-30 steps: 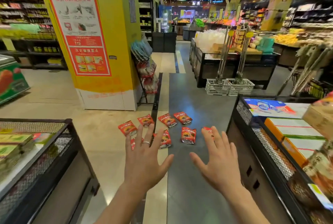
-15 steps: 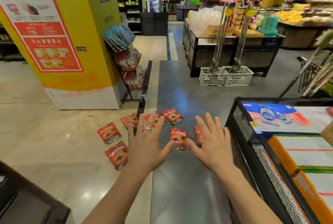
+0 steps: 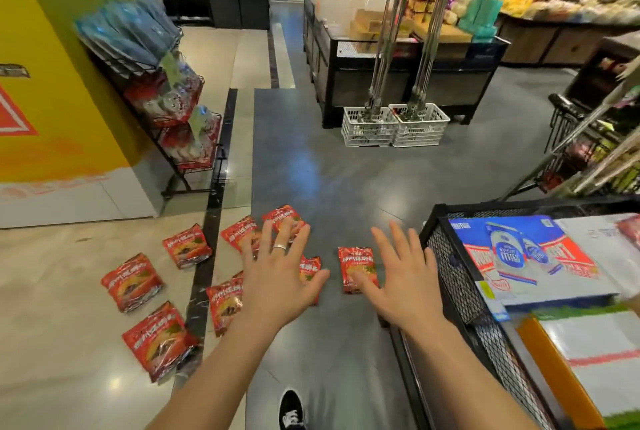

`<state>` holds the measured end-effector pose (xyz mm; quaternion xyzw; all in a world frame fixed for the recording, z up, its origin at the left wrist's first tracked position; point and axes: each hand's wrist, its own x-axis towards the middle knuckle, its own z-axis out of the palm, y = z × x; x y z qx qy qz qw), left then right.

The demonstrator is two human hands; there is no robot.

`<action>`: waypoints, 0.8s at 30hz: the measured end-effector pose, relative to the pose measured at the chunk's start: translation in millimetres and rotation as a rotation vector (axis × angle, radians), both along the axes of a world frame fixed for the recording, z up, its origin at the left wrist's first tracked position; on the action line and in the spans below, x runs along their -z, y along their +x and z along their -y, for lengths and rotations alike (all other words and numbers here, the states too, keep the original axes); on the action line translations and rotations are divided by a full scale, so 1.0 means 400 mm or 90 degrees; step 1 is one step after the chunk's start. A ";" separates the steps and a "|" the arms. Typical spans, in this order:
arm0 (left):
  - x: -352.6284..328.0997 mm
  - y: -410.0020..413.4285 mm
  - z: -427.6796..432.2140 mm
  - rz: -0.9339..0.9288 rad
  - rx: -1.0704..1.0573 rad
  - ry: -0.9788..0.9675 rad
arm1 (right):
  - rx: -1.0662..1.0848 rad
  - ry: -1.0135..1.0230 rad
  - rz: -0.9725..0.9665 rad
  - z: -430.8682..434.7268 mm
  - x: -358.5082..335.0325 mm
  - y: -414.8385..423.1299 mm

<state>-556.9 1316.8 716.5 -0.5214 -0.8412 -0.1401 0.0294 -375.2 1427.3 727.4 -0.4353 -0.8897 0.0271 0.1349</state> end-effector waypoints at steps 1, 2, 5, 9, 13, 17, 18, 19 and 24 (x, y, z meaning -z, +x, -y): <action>0.005 -0.027 -0.061 0.009 0.014 -0.006 | 0.009 -0.005 0.010 -0.046 0.003 -0.024; 0.009 -0.052 -0.118 0.015 0.024 -0.007 | 0.014 -0.006 0.023 -0.091 0.005 -0.045; 0.016 -0.122 -0.273 0.026 0.051 -0.015 | 0.024 -0.007 0.038 -0.222 0.022 -0.104; 0.050 -0.196 -0.423 0.030 0.064 -0.051 | 0.066 -0.064 0.029 -0.360 0.063 -0.167; 0.129 -0.261 -0.553 0.044 0.053 -0.108 | 0.071 -0.121 0.036 -0.502 0.127 -0.223; 0.223 -0.327 -0.696 0.074 0.015 -0.152 | 0.058 -0.183 0.053 -0.674 0.216 -0.283; 0.233 -0.339 -0.719 0.073 0.013 -0.158 | 0.052 -0.190 0.051 -0.700 0.228 -0.295; 0.256 -0.355 -0.756 0.082 -0.002 -0.166 | 0.044 -0.216 0.053 -0.746 0.257 -0.313; 0.402 -0.448 -0.945 0.148 -0.100 -0.206 | 0.011 -0.322 0.087 -1.003 0.427 -0.431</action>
